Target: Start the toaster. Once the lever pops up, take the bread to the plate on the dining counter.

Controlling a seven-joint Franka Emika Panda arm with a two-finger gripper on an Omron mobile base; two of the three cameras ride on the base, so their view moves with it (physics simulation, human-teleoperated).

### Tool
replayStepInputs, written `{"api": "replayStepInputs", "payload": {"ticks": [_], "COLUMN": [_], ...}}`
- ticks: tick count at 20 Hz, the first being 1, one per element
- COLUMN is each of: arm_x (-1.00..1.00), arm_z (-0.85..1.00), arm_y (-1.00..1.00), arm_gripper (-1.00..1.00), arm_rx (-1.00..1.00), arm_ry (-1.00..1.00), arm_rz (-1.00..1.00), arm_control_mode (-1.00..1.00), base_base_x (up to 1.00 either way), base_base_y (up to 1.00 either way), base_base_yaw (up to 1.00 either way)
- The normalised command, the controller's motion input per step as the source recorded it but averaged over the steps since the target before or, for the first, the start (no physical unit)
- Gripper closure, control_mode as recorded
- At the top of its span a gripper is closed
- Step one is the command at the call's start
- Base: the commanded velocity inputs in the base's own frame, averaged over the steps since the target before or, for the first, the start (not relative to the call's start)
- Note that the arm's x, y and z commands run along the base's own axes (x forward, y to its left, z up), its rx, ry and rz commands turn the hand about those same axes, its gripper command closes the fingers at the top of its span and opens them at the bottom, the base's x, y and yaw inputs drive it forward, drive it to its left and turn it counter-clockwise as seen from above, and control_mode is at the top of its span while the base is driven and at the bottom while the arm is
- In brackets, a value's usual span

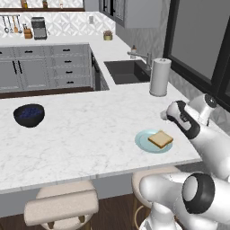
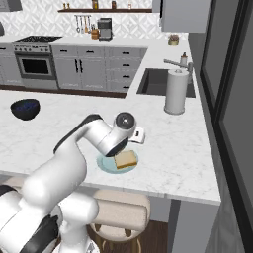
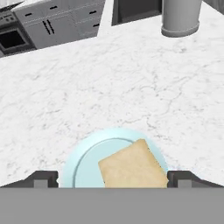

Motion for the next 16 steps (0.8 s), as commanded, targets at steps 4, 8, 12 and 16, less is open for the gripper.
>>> {"api": "replayStepInputs", "payload": {"ticks": [4,8,12,16], "arm_x": [-0.71,-0.61,-0.59,-0.69], "arm_z": [0.51,0.77,0.87,0.88], "arm_y": [0.54,0.72,0.84,0.54], "arm_gripper": [-1.0,-1.0,-1.0,-1.0], "arm_rx": [-0.24,-0.24,-0.19,-0.11], "arm_ry": [0.0,0.0,0.02,0.01], "arm_rz": [-0.07,-0.07,-0.07,-0.06], "arm_control_mode": [-1.0,-1.0,-1.0,-1.0], "base_base_x": [0.0,0.0,0.0,0.0], "base_base_y": [0.0,0.0,0.0,0.0], "base_base_yaw": [0.0,0.0,0.0,0.0]}}
